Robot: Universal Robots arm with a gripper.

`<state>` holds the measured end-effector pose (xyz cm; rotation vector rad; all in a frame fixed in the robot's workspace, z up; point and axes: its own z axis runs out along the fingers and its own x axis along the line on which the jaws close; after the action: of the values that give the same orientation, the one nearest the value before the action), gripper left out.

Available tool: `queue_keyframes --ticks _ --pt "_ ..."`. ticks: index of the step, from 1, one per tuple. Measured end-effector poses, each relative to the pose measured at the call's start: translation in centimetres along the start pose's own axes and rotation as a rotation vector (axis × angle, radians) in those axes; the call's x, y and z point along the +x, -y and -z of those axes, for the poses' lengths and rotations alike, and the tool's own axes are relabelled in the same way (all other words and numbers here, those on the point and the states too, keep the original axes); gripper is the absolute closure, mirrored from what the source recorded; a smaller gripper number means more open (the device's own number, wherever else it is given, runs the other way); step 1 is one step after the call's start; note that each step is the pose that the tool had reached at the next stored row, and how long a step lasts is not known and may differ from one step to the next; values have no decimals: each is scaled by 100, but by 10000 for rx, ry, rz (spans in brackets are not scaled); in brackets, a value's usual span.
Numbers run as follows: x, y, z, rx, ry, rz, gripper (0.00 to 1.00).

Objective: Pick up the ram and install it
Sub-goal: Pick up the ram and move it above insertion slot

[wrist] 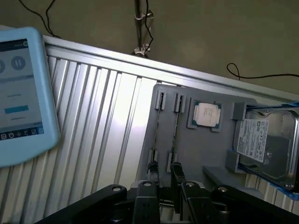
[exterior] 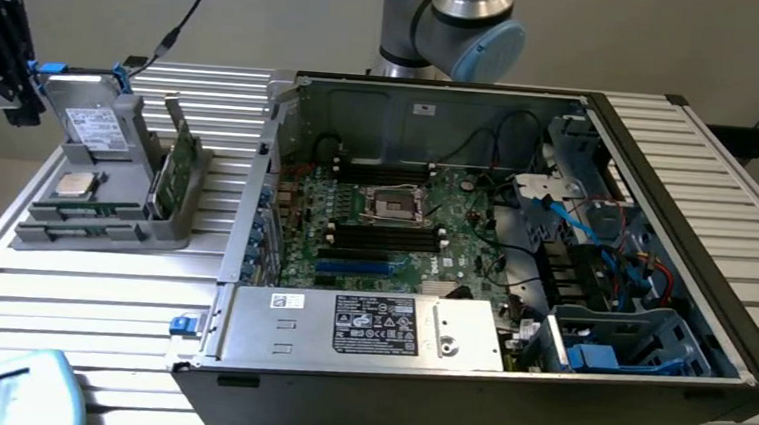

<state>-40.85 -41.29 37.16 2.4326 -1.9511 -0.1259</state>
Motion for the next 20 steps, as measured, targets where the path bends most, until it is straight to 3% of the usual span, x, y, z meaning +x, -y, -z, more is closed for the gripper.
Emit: queue_keyframes --ticks 4,9,20 --pt "-2 -9 -2 15 -34 121 73" --pt "-5 -24 -14 38 -41 107 55" --pt "-7 -47 -103 86 10 -686 55"
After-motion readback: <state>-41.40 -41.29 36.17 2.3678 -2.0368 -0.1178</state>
